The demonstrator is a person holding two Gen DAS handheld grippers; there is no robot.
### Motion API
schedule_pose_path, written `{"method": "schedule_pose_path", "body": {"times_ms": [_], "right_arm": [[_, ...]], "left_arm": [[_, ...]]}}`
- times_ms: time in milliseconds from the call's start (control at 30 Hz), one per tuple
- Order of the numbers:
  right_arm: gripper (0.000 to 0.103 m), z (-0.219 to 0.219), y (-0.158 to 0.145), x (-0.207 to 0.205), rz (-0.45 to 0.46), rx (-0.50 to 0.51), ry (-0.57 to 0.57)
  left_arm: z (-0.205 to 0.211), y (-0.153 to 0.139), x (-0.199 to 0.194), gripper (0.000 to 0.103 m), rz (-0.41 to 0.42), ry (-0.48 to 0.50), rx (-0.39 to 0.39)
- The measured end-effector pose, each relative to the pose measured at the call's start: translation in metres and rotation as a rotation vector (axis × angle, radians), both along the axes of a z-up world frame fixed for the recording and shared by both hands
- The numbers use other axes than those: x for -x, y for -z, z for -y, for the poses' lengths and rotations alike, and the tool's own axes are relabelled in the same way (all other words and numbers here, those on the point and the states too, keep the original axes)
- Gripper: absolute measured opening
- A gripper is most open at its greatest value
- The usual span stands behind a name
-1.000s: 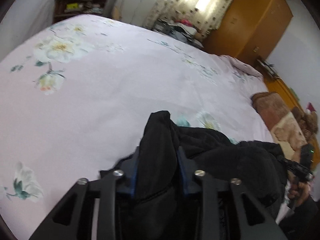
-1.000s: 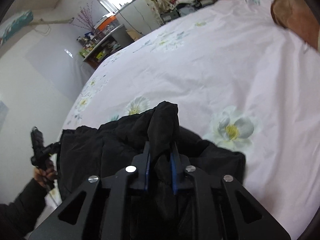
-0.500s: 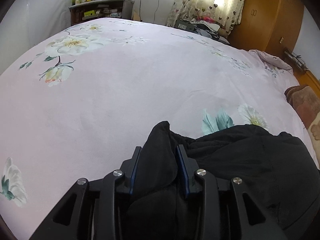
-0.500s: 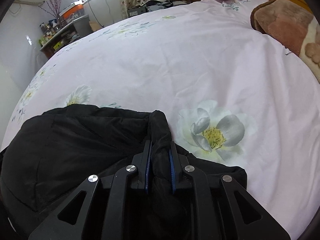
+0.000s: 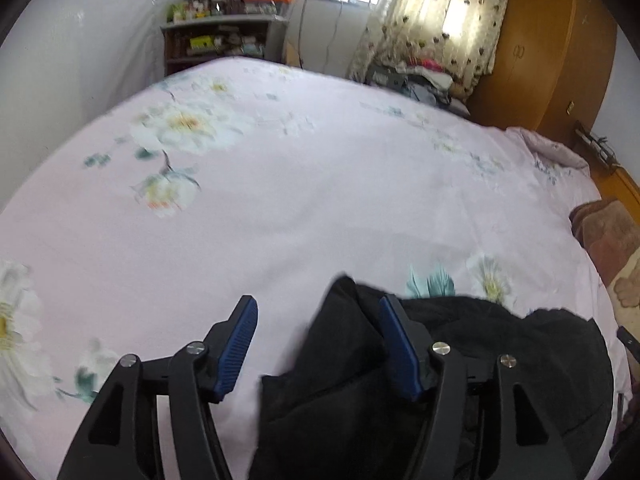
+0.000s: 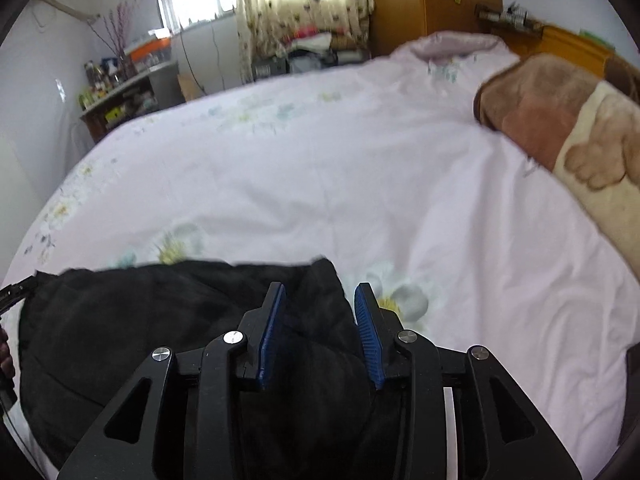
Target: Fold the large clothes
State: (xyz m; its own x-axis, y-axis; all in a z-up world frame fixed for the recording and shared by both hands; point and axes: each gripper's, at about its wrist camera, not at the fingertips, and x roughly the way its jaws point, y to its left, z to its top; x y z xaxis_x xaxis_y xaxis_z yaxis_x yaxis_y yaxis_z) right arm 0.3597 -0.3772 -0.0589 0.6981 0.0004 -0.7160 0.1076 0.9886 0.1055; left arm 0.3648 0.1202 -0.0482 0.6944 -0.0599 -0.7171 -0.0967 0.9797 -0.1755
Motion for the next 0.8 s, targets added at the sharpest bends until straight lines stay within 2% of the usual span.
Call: {"method": "schedule_pose_path", "body": {"times_ms": [67, 133, 200, 267, 333, 400, 467, 700, 800], "right_arm": [[0.038, -0.018, -0.011, 0.009, 0.038, -0.028, -0.044], [0.038, -0.042, -0.011, 0.014, 0.051, -0.037, -0.108], [0.038, -0.070, 0.002, 0.010, 0.039, -0.036, -0.185], [0.038, -0.089, 0.022, 0.000, -0.004, -0.025, -0.218], [0.038, -0.098, 0.041, -0.011, -0.028, 0.012, -0.211], [0.038, -0.097, 0.056, -0.020, -0.027, 0.038, -0.193], [0.038, -0.091, 0.070, -0.028, -0.040, 0.019, -0.166], [0.038, -0.087, 0.094, -0.034, -0.033, 0.020, -0.143], [0.038, -0.088, 0.090, -0.036, -0.053, 0.030, -0.144]], "left_arm": [[-0.001, -0.018, 0.009, 0.066, 0.048, -0.019, 0.004], [0.010, -0.030, 0.018, 0.067, 0.081, -0.003, 0.025], [0.044, -0.034, 0.026, 0.067, 0.105, 0.107, 0.055], [0.088, -0.025, 0.030, 0.067, 0.120, 0.236, 0.021], [0.120, -0.004, 0.021, 0.067, 0.073, 0.296, -0.002], [0.136, 0.023, 0.008, 0.067, 0.013, 0.298, -0.042], [0.139, 0.042, -0.001, 0.068, 0.008, 0.285, -0.060], [0.144, 0.063, -0.013, 0.069, 0.019, 0.270, -0.087], [0.149, 0.057, -0.015, 0.069, -0.016, 0.275, -0.116]]}}
